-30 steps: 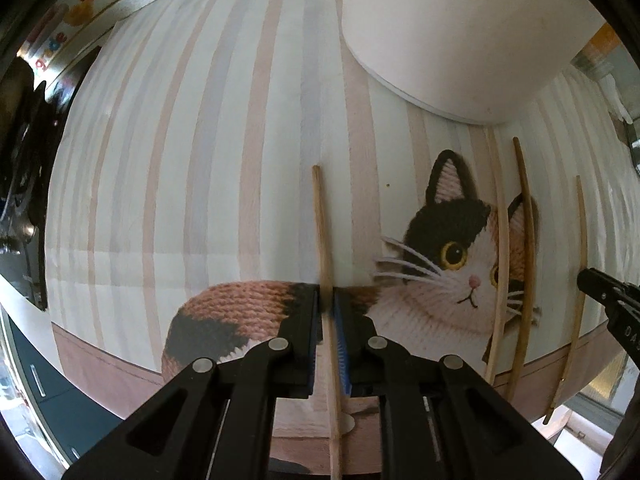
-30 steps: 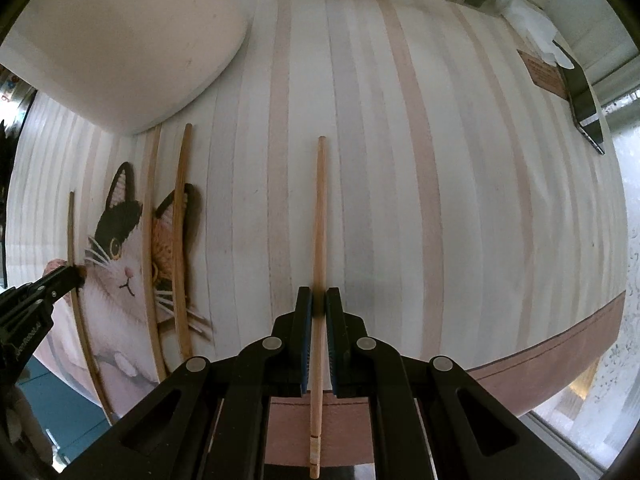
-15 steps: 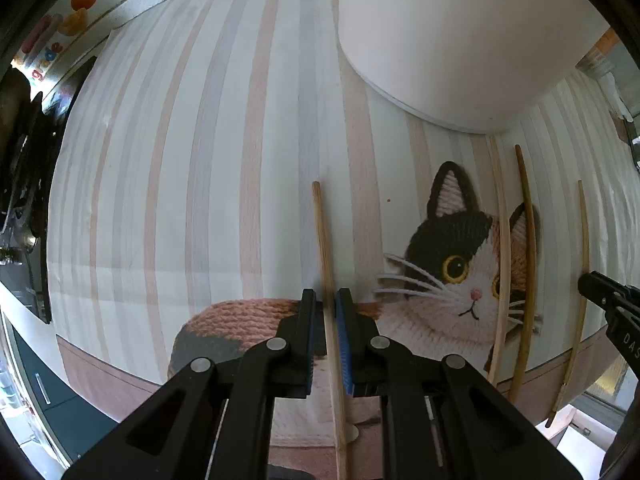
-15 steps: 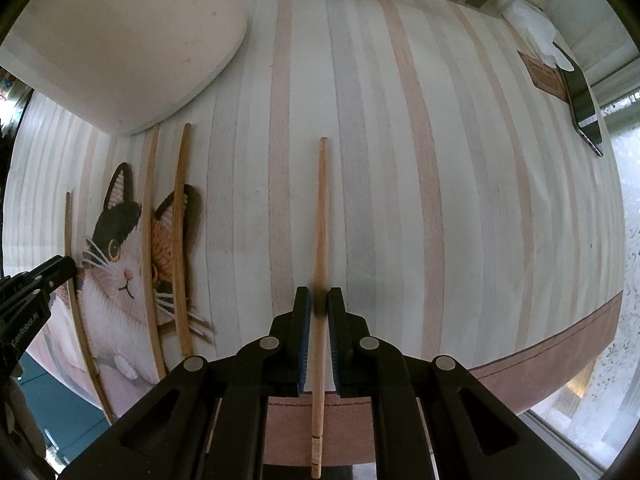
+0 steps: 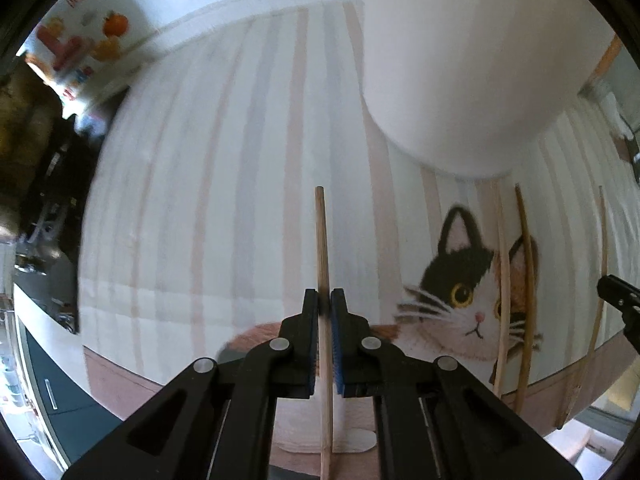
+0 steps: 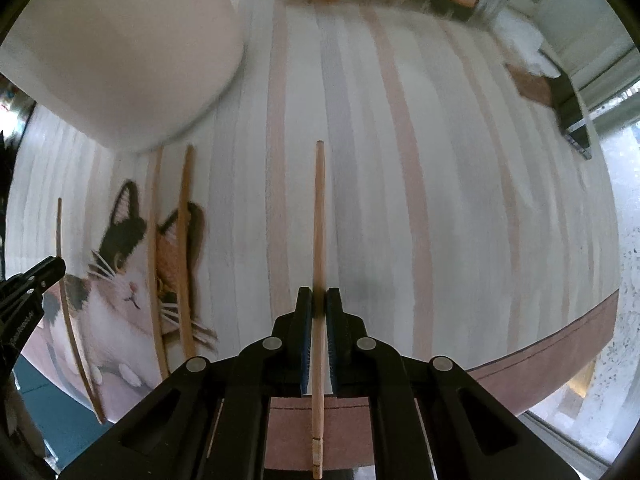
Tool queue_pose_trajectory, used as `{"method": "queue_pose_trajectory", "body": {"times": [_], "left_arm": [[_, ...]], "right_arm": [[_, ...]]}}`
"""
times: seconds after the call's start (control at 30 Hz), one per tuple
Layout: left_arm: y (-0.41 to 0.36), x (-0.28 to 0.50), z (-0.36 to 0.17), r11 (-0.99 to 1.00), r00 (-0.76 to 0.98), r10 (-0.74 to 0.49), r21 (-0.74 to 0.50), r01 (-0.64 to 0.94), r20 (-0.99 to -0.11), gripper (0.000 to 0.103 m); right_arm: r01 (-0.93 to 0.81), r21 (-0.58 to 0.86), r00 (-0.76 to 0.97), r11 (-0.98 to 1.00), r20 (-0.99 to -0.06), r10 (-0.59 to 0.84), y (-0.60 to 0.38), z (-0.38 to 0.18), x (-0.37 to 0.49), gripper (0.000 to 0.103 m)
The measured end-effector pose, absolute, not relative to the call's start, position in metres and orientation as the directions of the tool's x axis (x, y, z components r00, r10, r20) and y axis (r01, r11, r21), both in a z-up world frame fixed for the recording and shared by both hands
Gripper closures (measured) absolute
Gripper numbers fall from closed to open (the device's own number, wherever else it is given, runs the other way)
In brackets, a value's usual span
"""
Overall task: Organize utensils
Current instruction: 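Lift both chopsticks up and carry them over the pink holder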
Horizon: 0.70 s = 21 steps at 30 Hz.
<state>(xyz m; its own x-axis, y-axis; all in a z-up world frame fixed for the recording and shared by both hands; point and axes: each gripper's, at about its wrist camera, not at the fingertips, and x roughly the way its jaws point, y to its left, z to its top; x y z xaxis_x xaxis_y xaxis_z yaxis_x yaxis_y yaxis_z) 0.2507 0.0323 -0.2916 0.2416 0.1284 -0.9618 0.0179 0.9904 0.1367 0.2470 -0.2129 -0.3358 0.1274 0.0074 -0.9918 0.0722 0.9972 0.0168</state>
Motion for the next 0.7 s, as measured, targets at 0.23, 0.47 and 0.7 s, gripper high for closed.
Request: {"method": "queue_pose_trajectory", "body": {"times": [0.23,0.47,0.7], "left_arm": [[0.038,0.251,-0.242,0.985,0.37,0.173,0.168,-0.046,-0.913,0.099],[0.039,0.254,-0.204,0.987,0.444,0.162,0.143,-0.075,-0.882,0.1],[0.042,0.256,-0.172,0.988,0.506,0.153,0.121,-0.094,-0.849,0.1]], "right_arm": [[0.069,0.027,0.252,0.997,-0.968,0.009,-0.213,-0.296,0.247,0.096],[0.061,0.044,0.351,0.997,-0.936,0.019,-0.212,-0.261,0.249,0.096],[0.072,0.07,0.437,0.995,-0.899,0.031,-0.214,-0.231,0.253,0.096]]}}
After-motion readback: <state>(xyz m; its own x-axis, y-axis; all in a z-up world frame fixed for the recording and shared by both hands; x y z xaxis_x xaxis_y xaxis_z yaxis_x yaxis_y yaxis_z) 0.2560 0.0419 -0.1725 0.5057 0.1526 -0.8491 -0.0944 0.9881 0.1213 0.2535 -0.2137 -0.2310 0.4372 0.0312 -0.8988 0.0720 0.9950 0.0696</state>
